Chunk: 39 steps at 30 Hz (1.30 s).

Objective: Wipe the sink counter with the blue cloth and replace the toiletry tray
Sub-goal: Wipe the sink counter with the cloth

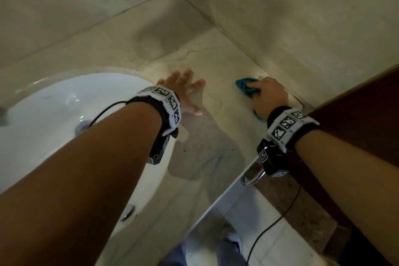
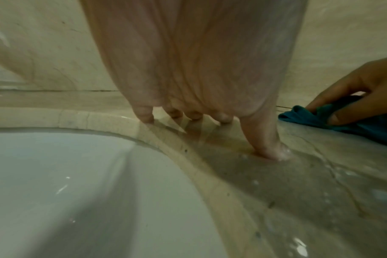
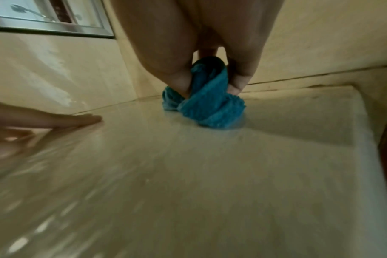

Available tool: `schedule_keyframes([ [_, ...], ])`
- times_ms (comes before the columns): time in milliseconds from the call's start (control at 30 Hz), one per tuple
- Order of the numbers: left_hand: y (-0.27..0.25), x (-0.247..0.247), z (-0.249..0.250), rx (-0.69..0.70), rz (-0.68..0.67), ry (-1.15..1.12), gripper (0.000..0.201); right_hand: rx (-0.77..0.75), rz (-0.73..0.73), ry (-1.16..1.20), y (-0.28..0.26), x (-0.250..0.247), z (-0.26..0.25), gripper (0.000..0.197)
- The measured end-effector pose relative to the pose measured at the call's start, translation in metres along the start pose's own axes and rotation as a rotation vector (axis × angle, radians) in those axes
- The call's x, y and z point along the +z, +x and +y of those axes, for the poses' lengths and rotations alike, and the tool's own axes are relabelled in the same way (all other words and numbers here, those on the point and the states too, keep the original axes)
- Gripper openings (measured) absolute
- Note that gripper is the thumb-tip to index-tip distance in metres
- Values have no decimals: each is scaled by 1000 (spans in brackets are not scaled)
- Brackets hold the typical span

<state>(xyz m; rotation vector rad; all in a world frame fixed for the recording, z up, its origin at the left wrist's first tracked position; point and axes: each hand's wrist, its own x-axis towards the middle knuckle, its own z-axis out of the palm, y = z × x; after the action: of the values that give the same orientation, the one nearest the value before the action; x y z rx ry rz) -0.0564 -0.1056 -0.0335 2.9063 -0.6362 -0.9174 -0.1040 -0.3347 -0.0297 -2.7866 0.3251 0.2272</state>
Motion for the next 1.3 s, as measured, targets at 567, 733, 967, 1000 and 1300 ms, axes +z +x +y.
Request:
schedule_keyframes([
  [567,-134,68,69,-403,134,-443,104,-277,-191,-138,-42,7,-3,43],
  [733,-151,108,87,-514,133,-484,125,-391,-380,-185,-71,15,-16,57],
  [967,-186,136,106,-581,164,-506,124,-492,-430,-119,-81,12,-7,52],
  [1000,-189,137,107,-590,178,-513,123,-452,-402,-137,-79,7,-1,53],
  [1300,-204,143,92,-521,145,-548,121,-385,-487,-135,-108,20,0,64],
])
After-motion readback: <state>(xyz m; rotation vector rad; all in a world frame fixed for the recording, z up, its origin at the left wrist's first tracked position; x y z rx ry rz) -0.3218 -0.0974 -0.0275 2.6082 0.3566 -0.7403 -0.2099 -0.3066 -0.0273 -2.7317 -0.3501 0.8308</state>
